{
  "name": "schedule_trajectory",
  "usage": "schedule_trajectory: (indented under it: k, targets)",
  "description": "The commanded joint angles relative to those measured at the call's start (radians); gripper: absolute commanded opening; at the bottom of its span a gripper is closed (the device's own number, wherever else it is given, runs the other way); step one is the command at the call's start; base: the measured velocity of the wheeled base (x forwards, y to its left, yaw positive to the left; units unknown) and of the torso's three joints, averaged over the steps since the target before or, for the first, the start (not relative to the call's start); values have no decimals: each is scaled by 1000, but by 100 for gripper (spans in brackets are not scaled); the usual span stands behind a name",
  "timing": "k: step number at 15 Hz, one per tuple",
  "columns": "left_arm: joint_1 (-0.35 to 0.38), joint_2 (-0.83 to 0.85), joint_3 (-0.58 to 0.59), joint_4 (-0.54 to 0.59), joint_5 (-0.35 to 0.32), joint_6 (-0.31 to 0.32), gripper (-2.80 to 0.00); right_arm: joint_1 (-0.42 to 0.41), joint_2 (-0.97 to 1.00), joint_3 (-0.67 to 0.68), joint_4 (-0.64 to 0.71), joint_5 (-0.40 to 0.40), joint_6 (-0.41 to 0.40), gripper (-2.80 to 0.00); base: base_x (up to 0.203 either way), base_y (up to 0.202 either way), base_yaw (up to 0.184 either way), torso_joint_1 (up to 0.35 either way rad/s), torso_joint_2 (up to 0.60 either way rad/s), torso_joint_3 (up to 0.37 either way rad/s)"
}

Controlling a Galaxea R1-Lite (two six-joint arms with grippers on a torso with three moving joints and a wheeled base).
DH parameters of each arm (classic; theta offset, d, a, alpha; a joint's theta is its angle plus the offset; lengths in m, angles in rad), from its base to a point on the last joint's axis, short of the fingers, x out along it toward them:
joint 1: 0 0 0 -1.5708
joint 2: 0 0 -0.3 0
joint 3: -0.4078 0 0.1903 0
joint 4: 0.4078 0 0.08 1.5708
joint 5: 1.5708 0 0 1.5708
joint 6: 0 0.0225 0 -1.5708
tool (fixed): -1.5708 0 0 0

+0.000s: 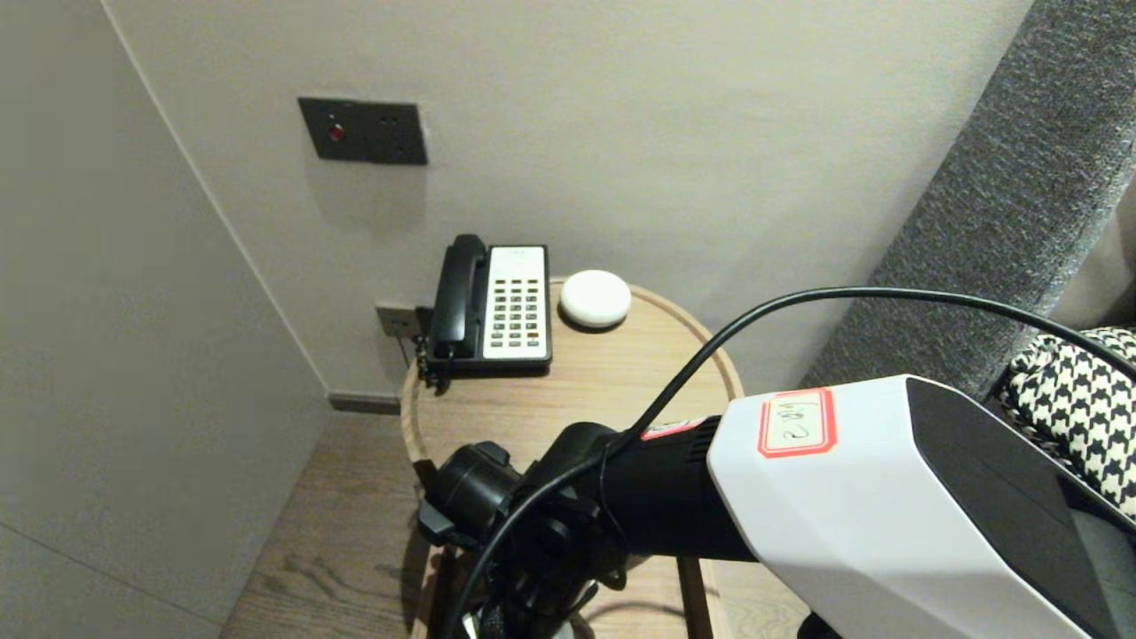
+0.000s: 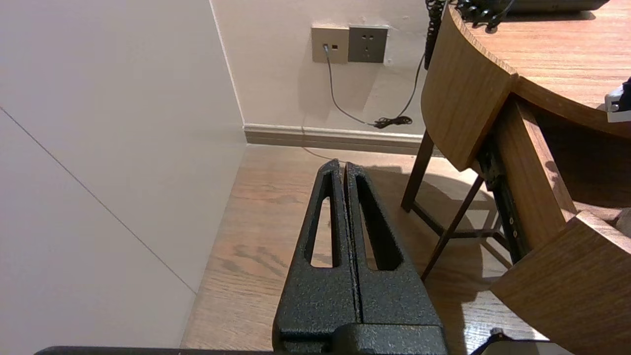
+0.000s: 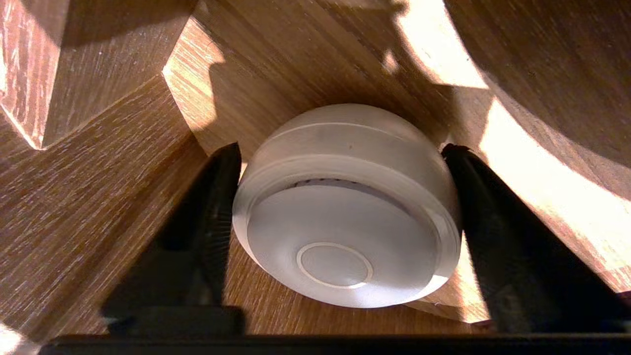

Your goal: Take the remote control out of the drawer one by one and place them on the table

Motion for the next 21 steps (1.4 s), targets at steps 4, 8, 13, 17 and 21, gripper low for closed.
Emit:
schedule_trajectory:
  k: [4, 8, 13, 17, 21]
  targets:
    - [0, 0, 0, 0, 1, 0, -280, 4, -9, 1, 29, 0, 8, -280, 0, 0, 0, 0, 0, 0]
    - [0, 0, 0, 0, 1, 0, -280, 11, -48, 14, 57, -1, 13, -280, 0, 0, 0, 0, 0, 0]
    - [0, 0, 0, 1, 1, 0, -280, 16, -106, 38, 103, -3, 31, -280, 0, 0, 0, 0, 0, 0]
    - [0, 0, 0, 1, 1, 0, -280, 15, -160, 68, 104, -4, 35, -280, 0, 0, 0, 0, 0, 0]
    - [0, 0, 0, 1, 1, 0, -280, 16, -233, 101, 105, -6, 46, -280, 0, 0, 0, 0, 0, 0]
